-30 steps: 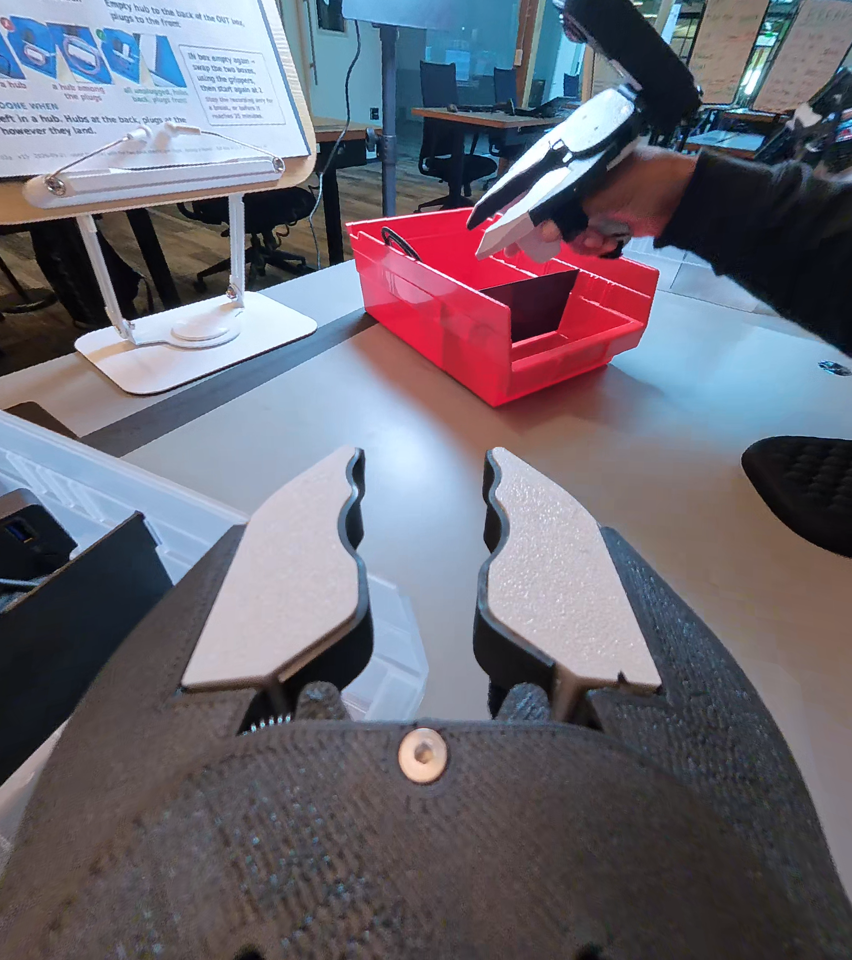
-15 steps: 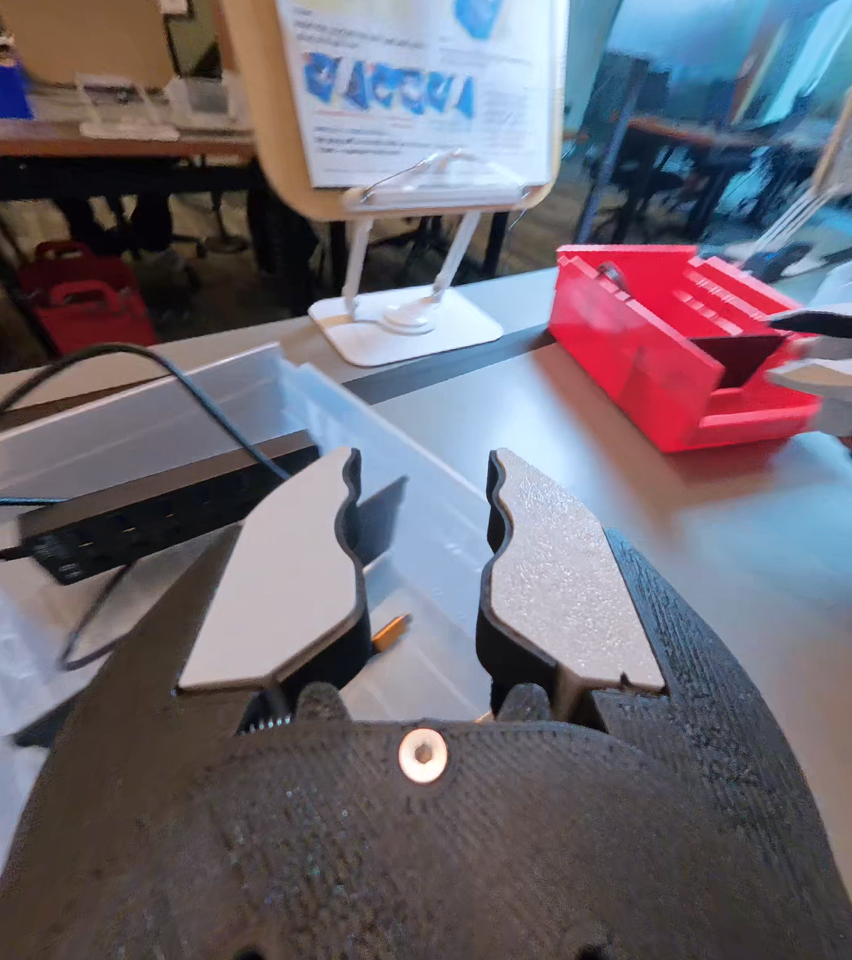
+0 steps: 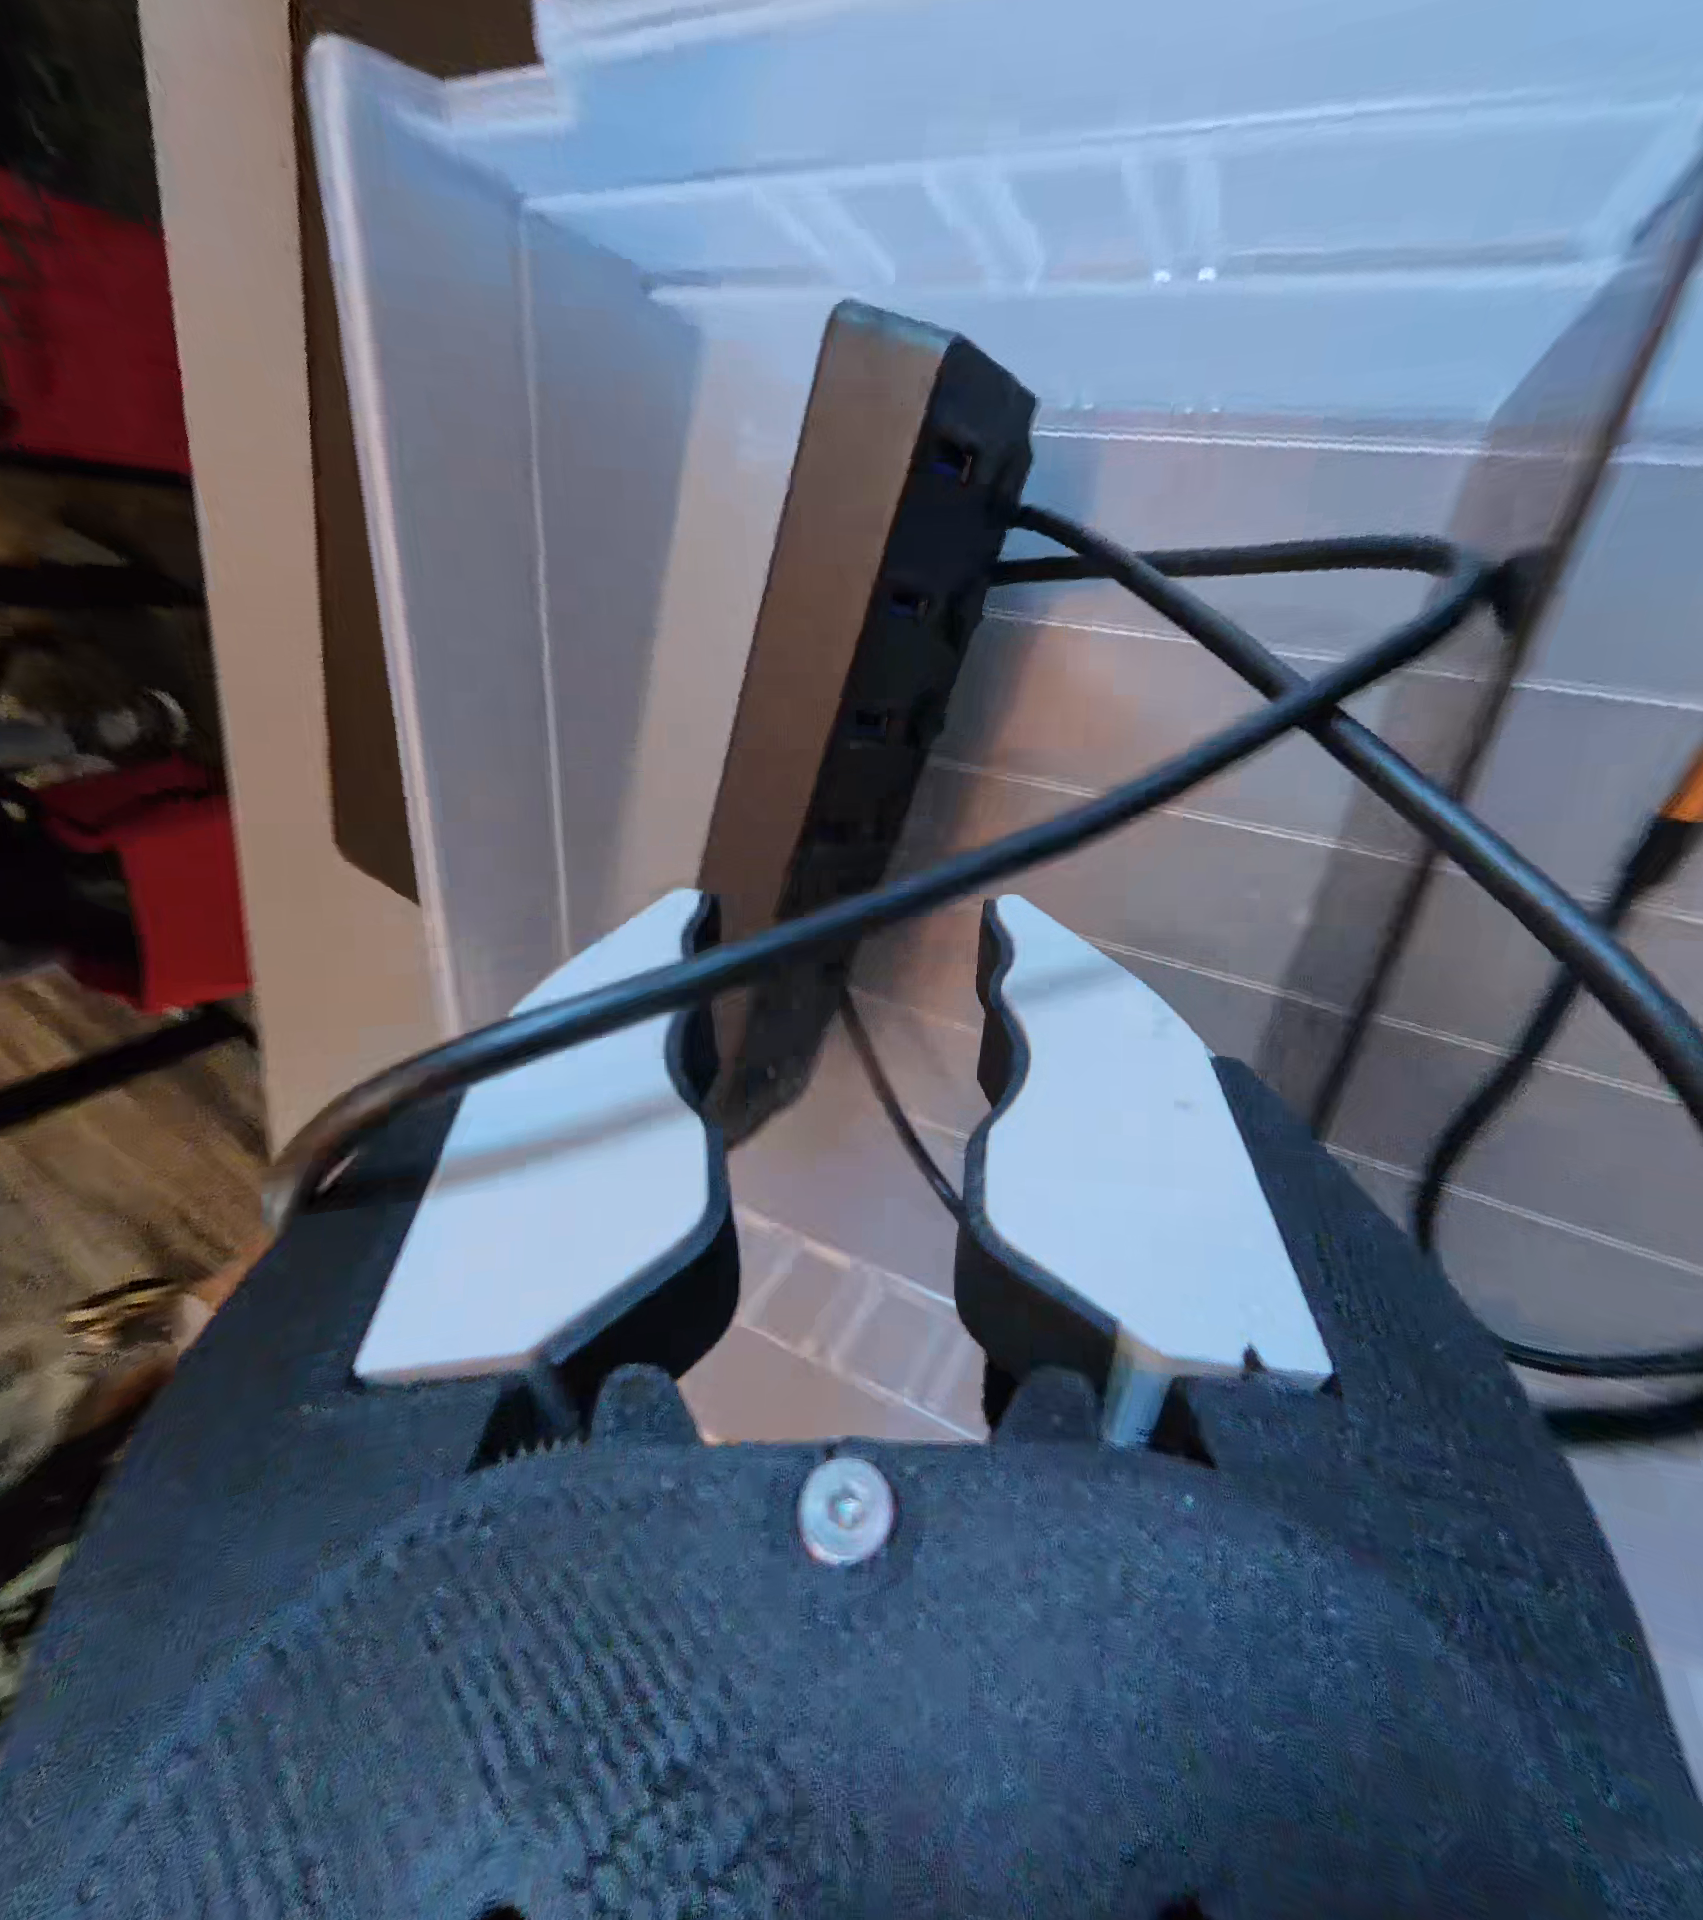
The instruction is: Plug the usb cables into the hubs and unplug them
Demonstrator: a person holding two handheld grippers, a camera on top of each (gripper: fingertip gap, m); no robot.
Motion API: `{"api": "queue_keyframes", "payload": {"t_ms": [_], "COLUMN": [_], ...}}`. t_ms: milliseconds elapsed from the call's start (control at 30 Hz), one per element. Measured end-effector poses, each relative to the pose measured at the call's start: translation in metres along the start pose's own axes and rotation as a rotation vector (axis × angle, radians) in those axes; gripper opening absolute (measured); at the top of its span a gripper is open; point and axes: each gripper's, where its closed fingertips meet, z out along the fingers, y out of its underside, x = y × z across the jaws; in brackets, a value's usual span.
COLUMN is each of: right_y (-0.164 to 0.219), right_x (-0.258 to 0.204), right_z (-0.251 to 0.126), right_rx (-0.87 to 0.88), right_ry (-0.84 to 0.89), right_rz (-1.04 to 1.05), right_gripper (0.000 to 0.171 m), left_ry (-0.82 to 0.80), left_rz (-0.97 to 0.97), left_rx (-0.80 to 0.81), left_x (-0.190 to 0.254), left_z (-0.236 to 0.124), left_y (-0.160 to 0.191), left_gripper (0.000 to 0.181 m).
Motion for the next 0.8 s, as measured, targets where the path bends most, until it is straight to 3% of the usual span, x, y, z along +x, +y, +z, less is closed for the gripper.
{"api": "queue_keyframes", "payload": {"t_ms": [133,233,300,567,800], "right_y": [0.0,0.0,0.0,-0.005,-0.013], "right_x": [0.001,0.0,0.0,-0.007,-0.012], "right_z": [-0.004,-0.006,-0.007,-0.006,-0.012], "right_rx": [0.023,0.034,0.041,0.062,0.087], "right_ry": [-0.028,-0.046,-0.049,-0.087,-0.071], "right_rz": [0.028,0.026,0.016,0.013,-0.037], "right_gripper": [0.044,0.042,0.041,0.039,0.038], "left_ry": [0.033,-0.018,0.006,0.212,0.309], "left_rz": [0.111,0.178,0.162,0.231,0.103], "left_rx": [-0.066,-0.105,-0.111,-0.313,-0.286], "left_x": [-0.004,-0.01,-0.008,0.01,0.001], "left_z": [0.028,0.046,0.038,-0.056,-0.159], "left_y": [-0.007,-0.003,-0.003,0.008,-0.012], "left_gripper": [0.057,0.047,0.035,0.028,0.027]}}
